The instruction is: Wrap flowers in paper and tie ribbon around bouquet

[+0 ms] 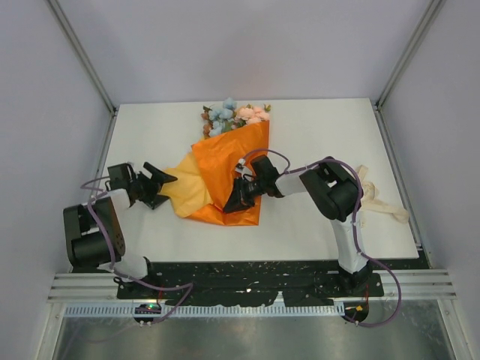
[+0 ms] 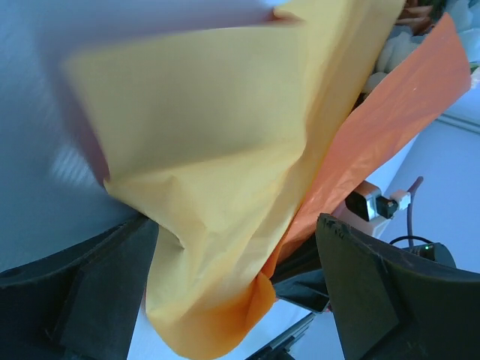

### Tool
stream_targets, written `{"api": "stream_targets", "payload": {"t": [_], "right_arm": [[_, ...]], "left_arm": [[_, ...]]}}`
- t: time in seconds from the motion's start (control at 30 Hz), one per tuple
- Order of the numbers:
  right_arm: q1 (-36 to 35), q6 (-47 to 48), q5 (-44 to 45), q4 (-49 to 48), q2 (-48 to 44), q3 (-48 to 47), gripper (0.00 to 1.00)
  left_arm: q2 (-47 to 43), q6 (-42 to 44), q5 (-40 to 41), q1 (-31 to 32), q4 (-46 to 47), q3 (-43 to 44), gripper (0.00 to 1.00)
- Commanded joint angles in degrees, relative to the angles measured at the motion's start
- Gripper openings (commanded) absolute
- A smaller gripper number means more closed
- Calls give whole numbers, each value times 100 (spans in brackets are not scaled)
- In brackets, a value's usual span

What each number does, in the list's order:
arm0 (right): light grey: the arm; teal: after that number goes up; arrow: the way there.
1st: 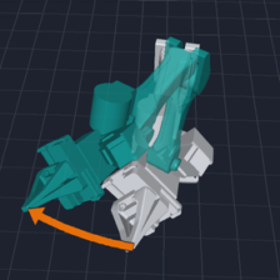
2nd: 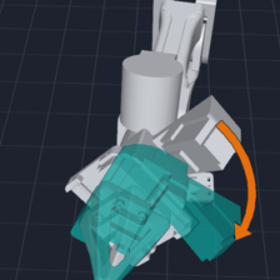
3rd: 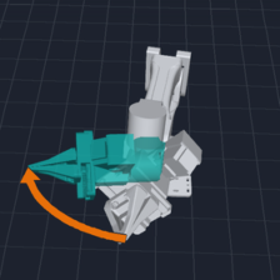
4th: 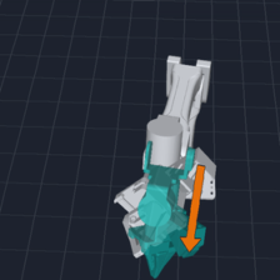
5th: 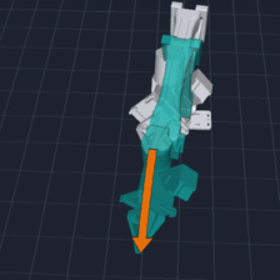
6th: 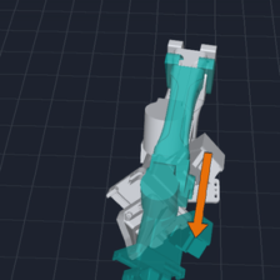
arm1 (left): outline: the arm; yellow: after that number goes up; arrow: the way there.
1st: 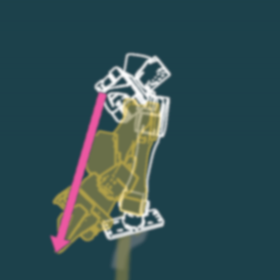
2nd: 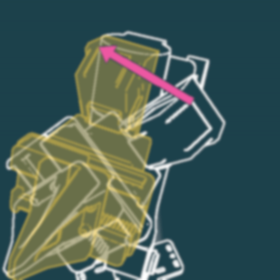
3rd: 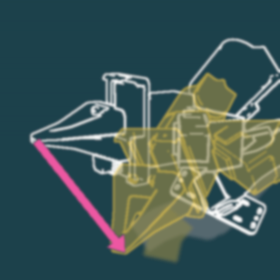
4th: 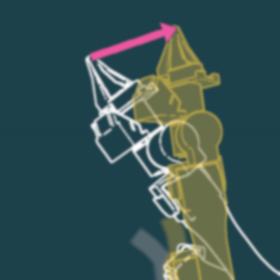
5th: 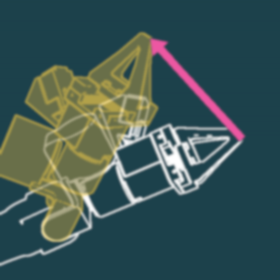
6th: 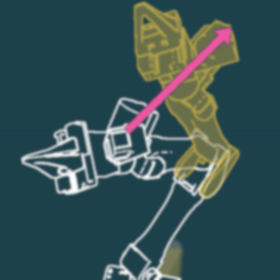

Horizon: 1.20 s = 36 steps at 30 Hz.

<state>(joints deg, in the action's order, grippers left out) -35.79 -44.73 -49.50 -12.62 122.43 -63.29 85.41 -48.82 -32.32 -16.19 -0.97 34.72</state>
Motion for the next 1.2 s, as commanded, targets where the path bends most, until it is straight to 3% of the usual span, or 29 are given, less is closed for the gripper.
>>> {"api": "stream_targets", "payload": {"t": [0.0, 0.1, 0.3, 0.6, 0.67, 0.8, 0.9, 1.1, 1.17], "right_arm": [[55, 509, 625, 893, 492, 106, 22], [63, 518, 625, 963, 510, 53, 21], [81, 553, 643, 1025, 510, 1, 21], [81, 597, 669, 1060, 536, -34, 21], [81, 597, 695, 1078, 527, -35, 21], [72, 623, 739, 1113, 536, -61, 21], [72, 676, 775, 1148, 536, -78, 21], [55, 913, 897, 1227, 448, -61, 20], [63, 984, 950, 1455, 448, -78, 20]], "left_arm": [[766, 180, -159, 413, 465, 482, 93], [794, -48, -328, 826, 1061, 589, 99], [416, -699, -407, 1232, 2487, 1, 100], [-1015, -1209, -453, 1320, 1963, -1537, 100], [-1192, -1121, -495, 1390, 1470, -1634, 100], [-1360, -893, -408, 1294, 1504, -1302, 99], [-1237, -683, -416, 1188, 1688, -819, 88], [-912, -541, -556, 1240, 1714, -423, 49], [-859, -402, -626, 1372, 1575, -178, 30]]}}
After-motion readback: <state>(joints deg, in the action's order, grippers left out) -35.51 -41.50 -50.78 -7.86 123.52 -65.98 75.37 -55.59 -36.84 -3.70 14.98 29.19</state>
